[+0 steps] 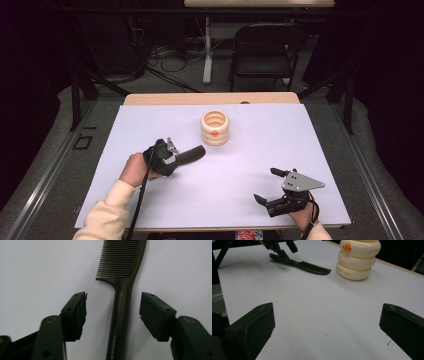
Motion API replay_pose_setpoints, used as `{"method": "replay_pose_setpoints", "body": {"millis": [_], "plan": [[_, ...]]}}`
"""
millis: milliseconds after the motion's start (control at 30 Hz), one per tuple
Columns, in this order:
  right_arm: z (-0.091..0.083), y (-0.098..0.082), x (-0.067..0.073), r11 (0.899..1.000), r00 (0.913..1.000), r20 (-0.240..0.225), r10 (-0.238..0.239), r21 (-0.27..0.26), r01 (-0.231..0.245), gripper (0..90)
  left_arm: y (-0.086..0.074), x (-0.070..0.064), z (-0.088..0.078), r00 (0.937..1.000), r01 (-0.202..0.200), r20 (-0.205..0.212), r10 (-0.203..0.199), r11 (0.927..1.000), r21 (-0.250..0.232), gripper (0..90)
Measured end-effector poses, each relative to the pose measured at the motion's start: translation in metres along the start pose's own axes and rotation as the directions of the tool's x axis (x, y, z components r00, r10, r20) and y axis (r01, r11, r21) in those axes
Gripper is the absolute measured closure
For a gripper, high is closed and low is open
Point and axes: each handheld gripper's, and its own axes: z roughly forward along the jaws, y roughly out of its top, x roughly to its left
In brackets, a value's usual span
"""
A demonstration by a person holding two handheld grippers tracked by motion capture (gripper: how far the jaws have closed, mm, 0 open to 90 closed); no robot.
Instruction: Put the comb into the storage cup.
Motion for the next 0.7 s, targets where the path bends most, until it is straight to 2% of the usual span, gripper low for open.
{"method": "replay_pose_setpoints", "body": {"millis": [33, 100, 167, 267, 333, 367, 567, 600, 700], "plan": [[0.000, 0.000, 0.000, 1.000, 1.0000, 0.000, 0.004, -0.002, -0.004, 0.0, 0.001, 0.000, 0.002, 1.0000, -0.007, 0.006, 0.007, 0.9999, 0.015, 44.5], [0.000, 0.000, 0.000, 1.000, 1.0000, 0.000, 0.006, -0.005, -0.006, 0.0, 0.003, -0.001, 0.005, 0.9994, -0.018, 0.029, 0.017, 0.9991, 0.038, 51.3], [0.000, 0.000, -0.001, 1.000, 1.0000, 0.001, 0.006, -0.004, -0.006, 0.0, 0.005, 0.000, 0.008, 0.9990, -0.029, 0.035, 0.027, 0.9978, 0.060, 54.3], [0.000, 0.000, -0.001, 1.000, 1.0000, 0.004, 0.005, -0.002, -0.005, 0.0, 0.009, 0.001, 0.013, 0.9975, -0.053, 0.051, 0.049, 0.9954, 0.079, 62.2], [0.000, 0.000, -0.001, 1.000, 0.9999, 0.006, 0.008, -0.002, -0.008, 0.0, 0.009, 0.001, 0.014, 0.9974, -0.058, 0.047, 0.055, 0.9951, 0.079, 67.0], [0.000, 0.000, -0.001, 1.000, 0.9999, 0.007, 0.008, -0.005, -0.008, 0.0, 0.011, 0.002, 0.015, 0.9954, -0.073, 0.068, 0.067, 0.9933, 0.090, 69.5], [-0.001, 0.000, -0.001, 1.000, 1.0000, 0.007, 0.006, -0.004, -0.006, 0.0, 0.013, 0.005, 0.016, 0.9943, -0.068, 0.090, 0.058, 0.9916, 0.110, 70.4], [-0.001, 0.000, -0.001, 1.000, 0.9999, 0.007, 0.007, -0.001, -0.007, 0.0, 0.013, 0.007, 0.016, 0.9932, -0.062, 0.105, 0.051, 0.9924, 0.106, 70.4], [-0.002, -0.001, -0.002, 1.000, 0.9999, 0.014, 0.008, -0.002, -0.008, 0.0, 0.012, 0.008, 0.017, 0.9923, -0.060, 0.114, 0.049, 0.9934, 0.098, 71.0]]}}
